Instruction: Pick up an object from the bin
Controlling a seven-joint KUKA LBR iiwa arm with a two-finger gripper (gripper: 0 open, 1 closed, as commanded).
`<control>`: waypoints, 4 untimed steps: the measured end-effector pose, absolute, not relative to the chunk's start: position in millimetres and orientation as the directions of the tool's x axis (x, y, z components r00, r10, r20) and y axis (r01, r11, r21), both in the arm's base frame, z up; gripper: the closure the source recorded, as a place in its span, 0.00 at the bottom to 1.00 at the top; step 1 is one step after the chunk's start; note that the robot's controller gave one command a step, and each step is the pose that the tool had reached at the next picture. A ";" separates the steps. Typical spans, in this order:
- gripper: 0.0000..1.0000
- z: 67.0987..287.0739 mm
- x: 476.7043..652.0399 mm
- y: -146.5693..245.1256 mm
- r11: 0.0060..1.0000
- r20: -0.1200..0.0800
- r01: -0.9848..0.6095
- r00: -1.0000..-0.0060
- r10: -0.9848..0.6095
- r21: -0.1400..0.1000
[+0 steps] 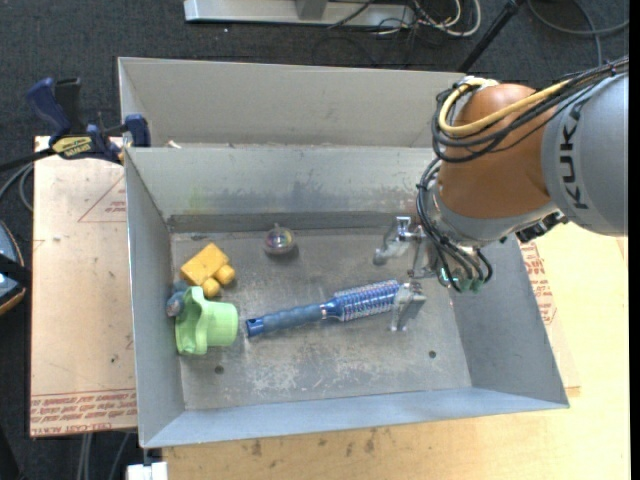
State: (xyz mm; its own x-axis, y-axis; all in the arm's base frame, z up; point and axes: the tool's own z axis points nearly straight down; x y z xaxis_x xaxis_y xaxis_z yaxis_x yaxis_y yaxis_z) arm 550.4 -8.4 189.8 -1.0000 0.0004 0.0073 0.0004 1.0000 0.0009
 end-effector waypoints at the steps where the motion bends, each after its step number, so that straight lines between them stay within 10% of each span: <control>1: 0.00 74.9 562.3 7.2 0.983 -0.007 -0.182 -0.983 -0.182 0.000; 2: 0.00 100.5 566.2 8.7 0.922 -0.005 -0.388 -0.922 -0.388 0.000; 4: 0.00 76.6 574.1 -5.4 0.641 -0.011 -0.768 -0.640 -0.768 -0.004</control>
Offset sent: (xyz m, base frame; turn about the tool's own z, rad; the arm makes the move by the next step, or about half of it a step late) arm 0.0078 0.0150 -0.1198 -0.1860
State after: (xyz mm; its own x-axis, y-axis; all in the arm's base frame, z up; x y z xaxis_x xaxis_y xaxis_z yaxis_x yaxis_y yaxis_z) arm 574.1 -5.4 76.6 -0.6404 -0.7679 -0.0112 -0.7679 0.6405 -0.0039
